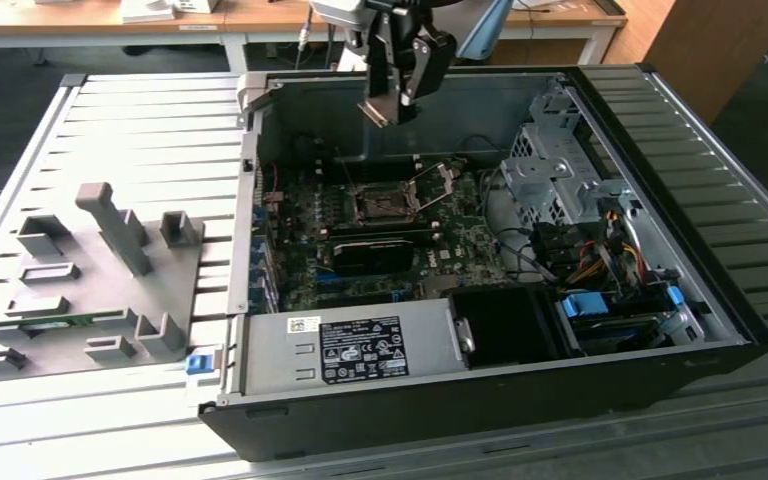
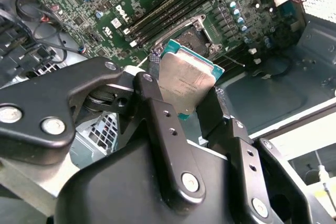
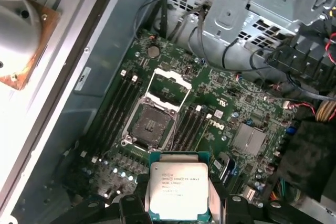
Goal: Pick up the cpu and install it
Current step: 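Place the cpu into insertion slot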
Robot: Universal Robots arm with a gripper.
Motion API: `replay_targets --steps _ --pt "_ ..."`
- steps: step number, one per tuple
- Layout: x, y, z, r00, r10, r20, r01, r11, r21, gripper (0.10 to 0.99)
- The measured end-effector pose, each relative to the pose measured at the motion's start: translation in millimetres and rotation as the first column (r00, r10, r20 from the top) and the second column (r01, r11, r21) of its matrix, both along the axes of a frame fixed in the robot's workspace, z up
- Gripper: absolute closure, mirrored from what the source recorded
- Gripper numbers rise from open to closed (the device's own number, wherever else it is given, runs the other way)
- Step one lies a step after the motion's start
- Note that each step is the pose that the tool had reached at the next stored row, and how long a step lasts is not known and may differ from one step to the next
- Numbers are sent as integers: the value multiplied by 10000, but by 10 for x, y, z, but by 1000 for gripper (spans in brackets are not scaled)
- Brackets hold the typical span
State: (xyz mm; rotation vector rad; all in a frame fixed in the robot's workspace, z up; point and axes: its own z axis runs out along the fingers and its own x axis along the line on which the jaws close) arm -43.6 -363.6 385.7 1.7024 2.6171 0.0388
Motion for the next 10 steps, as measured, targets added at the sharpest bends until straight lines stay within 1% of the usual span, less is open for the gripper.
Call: replay_targets --steps 5,7,10 --pt "0 1 -8 9984 -565 1 565 9984 0 553" --pt "0 1 -11 9962 -868 0 868 9962 -1 553" --pt "0 1 -16 9912 -1322 0 1322 9912 -1 553"
